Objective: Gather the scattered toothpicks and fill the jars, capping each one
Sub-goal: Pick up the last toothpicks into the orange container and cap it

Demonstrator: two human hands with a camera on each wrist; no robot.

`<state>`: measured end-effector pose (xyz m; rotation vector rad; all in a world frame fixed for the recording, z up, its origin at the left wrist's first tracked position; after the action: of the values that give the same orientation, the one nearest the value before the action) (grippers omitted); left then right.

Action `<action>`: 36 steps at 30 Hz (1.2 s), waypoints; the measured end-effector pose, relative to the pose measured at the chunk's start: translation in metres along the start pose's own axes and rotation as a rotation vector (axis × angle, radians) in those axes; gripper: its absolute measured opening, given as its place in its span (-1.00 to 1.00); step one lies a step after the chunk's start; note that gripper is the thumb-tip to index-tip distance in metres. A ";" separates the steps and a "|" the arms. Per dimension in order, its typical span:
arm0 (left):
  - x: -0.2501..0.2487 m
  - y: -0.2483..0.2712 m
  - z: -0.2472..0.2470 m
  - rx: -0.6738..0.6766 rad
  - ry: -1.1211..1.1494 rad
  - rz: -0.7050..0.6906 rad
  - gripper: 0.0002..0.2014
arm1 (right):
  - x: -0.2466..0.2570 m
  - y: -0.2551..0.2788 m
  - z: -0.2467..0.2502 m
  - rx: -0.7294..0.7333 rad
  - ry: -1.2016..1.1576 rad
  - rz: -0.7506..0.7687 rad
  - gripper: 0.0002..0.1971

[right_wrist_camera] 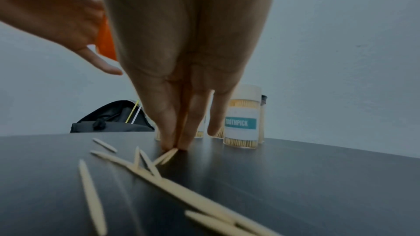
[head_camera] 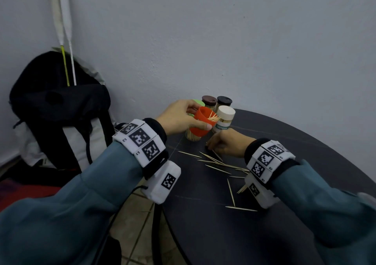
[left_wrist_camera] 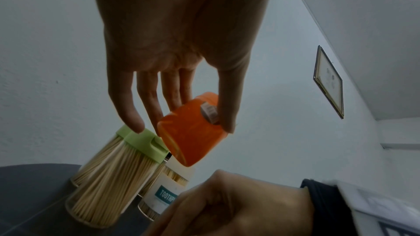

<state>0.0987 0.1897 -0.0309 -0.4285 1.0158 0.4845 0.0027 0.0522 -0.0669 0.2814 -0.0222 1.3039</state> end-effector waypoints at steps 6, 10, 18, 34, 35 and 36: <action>-0.004 0.000 -0.003 0.003 -0.010 -0.008 -0.37 | 0.007 0.018 -0.003 -0.040 -0.038 -0.067 -0.55; -0.005 0.001 -0.006 0.009 -0.008 -0.004 -0.38 | 0.012 0.017 -0.011 -0.012 0.058 -0.103 -0.56; -0.007 0.001 -0.008 0.019 -0.025 -0.013 -0.41 | 0.021 0.011 -0.013 -0.059 0.125 -0.185 -0.86; -0.008 -0.003 -0.018 0.024 -0.016 -0.017 -0.40 | 0.018 0.022 -0.007 0.153 0.233 -0.344 -0.59; -0.008 -0.003 -0.019 0.027 -0.015 -0.018 -0.41 | 0.017 0.023 -0.007 0.153 0.239 -0.341 -0.59; -0.008 -0.003 -0.020 0.031 -0.016 -0.020 -0.41 | 0.015 0.023 -0.006 0.148 0.238 -0.336 -0.60</action>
<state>0.0833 0.1753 -0.0328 -0.4064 1.0012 0.4531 -0.0163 0.0732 -0.0658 0.2424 0.3129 0.9978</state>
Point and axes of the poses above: each hand's wrist, its own y-axis away from the middle knuckle, its own z-axis out of the back of the hand, x = y × z, the point moved 2 cm from there along -y, towards the middle knuckle, and after that the axes turned 4 degrees about -x, right-handed, at the moved point
